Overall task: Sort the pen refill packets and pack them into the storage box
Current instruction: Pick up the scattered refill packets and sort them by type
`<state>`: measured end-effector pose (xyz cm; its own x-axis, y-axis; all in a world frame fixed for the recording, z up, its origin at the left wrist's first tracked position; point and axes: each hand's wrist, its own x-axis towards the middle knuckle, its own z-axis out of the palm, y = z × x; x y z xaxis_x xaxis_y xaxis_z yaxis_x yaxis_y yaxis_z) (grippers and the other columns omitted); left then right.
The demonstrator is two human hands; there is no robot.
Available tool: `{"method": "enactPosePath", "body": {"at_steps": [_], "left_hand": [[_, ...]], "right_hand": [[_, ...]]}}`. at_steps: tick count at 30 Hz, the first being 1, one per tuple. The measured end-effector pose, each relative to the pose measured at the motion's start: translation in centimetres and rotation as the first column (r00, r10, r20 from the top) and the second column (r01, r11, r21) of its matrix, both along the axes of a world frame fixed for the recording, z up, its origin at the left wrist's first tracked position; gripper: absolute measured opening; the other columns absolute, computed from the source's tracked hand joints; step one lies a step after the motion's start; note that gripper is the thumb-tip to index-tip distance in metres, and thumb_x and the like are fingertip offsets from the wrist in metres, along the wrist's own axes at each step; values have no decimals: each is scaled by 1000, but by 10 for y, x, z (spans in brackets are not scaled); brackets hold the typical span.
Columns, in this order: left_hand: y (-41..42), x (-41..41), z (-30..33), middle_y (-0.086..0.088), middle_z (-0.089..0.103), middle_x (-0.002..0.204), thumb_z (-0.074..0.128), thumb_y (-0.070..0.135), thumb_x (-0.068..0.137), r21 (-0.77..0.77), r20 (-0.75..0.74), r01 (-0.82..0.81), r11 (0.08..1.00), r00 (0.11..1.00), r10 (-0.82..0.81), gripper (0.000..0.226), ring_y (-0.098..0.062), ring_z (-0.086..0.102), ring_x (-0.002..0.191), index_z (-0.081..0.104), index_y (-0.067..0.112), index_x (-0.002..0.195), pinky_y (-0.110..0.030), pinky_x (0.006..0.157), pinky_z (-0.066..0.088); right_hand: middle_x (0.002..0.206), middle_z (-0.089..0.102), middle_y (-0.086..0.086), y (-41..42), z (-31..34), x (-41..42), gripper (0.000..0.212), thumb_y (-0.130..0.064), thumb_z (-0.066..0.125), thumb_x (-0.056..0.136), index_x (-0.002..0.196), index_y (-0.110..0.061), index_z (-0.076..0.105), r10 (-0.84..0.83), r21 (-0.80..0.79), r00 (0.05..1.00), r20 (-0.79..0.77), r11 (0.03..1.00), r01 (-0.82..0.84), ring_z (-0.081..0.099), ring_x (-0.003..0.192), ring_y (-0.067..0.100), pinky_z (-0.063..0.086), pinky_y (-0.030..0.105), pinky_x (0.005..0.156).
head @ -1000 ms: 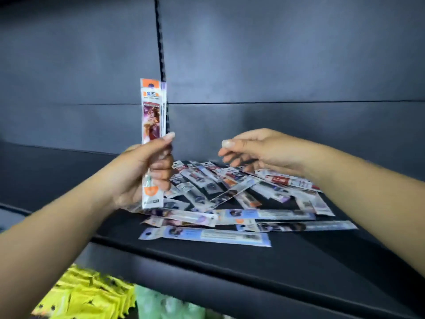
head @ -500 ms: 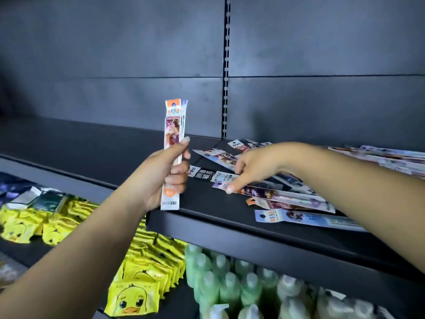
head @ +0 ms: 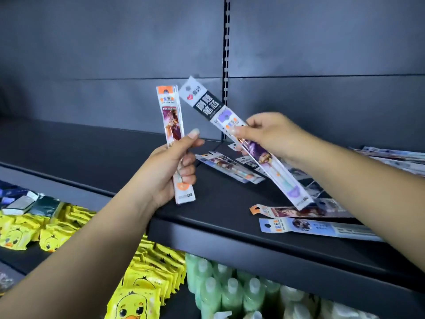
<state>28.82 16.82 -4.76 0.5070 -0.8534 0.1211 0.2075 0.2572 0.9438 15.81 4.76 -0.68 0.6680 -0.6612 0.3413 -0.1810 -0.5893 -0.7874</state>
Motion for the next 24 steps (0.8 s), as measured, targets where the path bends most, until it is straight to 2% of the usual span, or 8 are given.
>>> {"method": "enactPosePath", "body": {"at_steps": [4,6,8,11,15,20,22,24], "left_hand": [[-26,-11,29,7,32,44,57,36,84,-123,74,25,992,997,-16,21,-5,28,33,61,15,82,-14,35,26],[-43,-19,42,8,32,43,57,32,85,-183,64,48,982,997,-36,17,-5,29,34,59,15,82,-13,37,27],[-59,-28,49,8,32,41,59,30,84,-207,51,85,975,996,-76,13,-6,31,34,57,17,82,-14,38,28],[-79,-42,53,9,30,40,63,27,78,-239,70,176,955,984,-164,12,-6,30,35,54,19,78,-17,41,27],[-93,-53,55,8,31,41,68,29,65,-218,132,326,920,944,-303,19,-6,30,36,56,21,52,-18,42,26],[-109,-56,54,8,29,43,71,32,66,-229,152,392,891,919,-365,17,-7,28,38,73,17,74,-18,42,25],[-115,-52,51,11,32,40,68,26,71,-218,180,412,885,908,-379,17,-6,28,38,73,16,84,-18,43,25],[-120,-48,44,8,44,37,68,20,72,-184,224,439,880,890,-397,19,-4,31,38,67,15,90,-16,41,29]], "right_hand": [[69,63,1,3,17,-1,17,-26,63,82,71,-18,55,-84,96,885,458,994,45,61,67,19,52,39,75],[71,64,-2,2,20,-8,11,-24,60,85,75,-23,55,-112,102,811,575,993,65,64,66,14,55,34,72],[73,66,-4,1,12,-19,8,-24,57,87,80,-27,56,-109,90,800,590,994,69,67,64,7,56,27,66],[80,69,-4,-3,-14,-37,9,-25,55,87,83,-30,61,-125,47,870,476,992,117,68,74,8,55,24,71],[78,65,-13,-6,-27,-48,14,-16,57,86,81,-29,60,-98,4,880,466,994,109,60,63,-9,48,9,64],[69,60,-4,-19,-1,-54,14,-21,58,86,73,-26,55,-217,-75,787,577,946,316,51,63,2,41,17,60],[66,55,5,-28,7,-57,16,-21,57,87,72,-16,58,-253,-99,761,597,919,383,43,62,6,35,21,55],[69,55,20,-36,6,-59,25,-22,57,87,77,0,63,-261,-118,785,562,914,388,41,66,13,33,25,57]]}}
